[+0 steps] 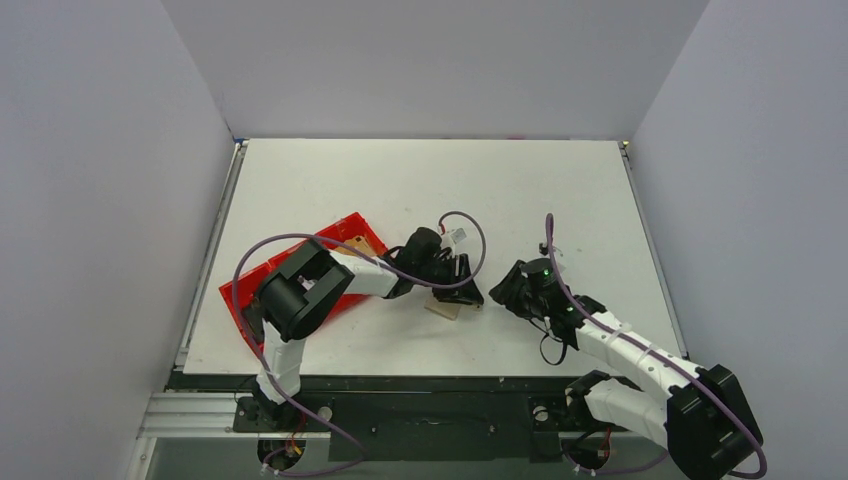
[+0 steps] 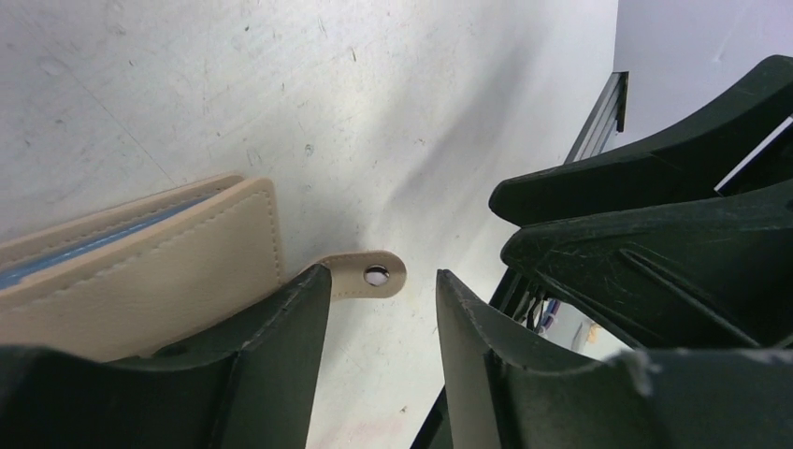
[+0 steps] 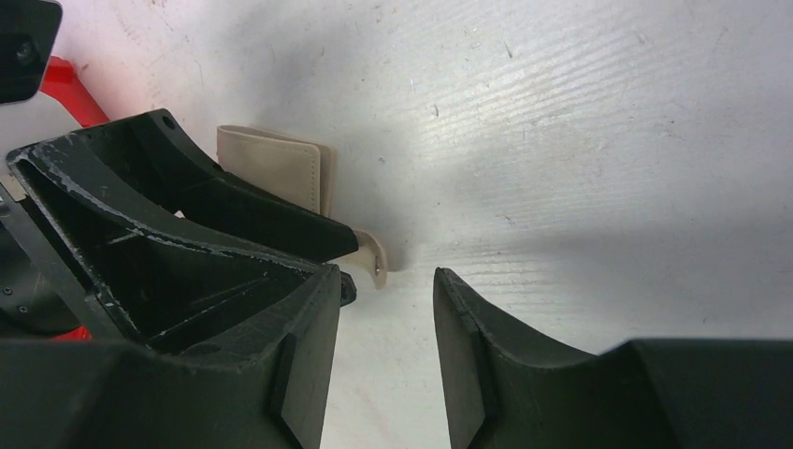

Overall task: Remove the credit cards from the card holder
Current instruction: Close the card holder at the center of the board, then reset both arms

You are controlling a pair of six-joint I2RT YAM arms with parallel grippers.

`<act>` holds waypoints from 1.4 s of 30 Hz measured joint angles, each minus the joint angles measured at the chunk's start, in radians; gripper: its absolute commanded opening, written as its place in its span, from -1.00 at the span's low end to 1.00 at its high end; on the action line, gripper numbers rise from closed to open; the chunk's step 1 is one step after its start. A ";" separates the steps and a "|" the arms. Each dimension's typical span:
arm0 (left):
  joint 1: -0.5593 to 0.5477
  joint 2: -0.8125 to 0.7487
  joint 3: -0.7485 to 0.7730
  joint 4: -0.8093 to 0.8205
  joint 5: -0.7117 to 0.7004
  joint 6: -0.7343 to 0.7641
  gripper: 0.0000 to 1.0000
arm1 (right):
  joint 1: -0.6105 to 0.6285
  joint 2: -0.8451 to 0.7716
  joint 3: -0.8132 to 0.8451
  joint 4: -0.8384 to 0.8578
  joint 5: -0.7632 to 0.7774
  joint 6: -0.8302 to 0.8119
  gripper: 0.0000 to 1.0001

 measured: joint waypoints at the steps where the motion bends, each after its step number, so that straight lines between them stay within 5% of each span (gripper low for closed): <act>1: 0.001 -0.003 0.005 -0.011 -0.003 0.006 -0.06 | 0.000 0.000 0.005 -0.002 0.002 -0.002 -0.24; 13: 0.007 -0.062 0.063 -0.144 -0.023 0.066 0.05 | 0.000 0.000 0.047 -0.034 0.013 -0.024 -0.22; 29: 0.033 -0.165 0.107 -0.292 -0.045 0.130 0.15 | 0.000 0.000 0.092 -0.061 0.020 -0.038 0.04; 42: 0.185 -0.518 0.110 -0.584 -0.271 0.206 0.25 | 0.000 0.000 0.163 -0.092 0.021 -0.061 0.16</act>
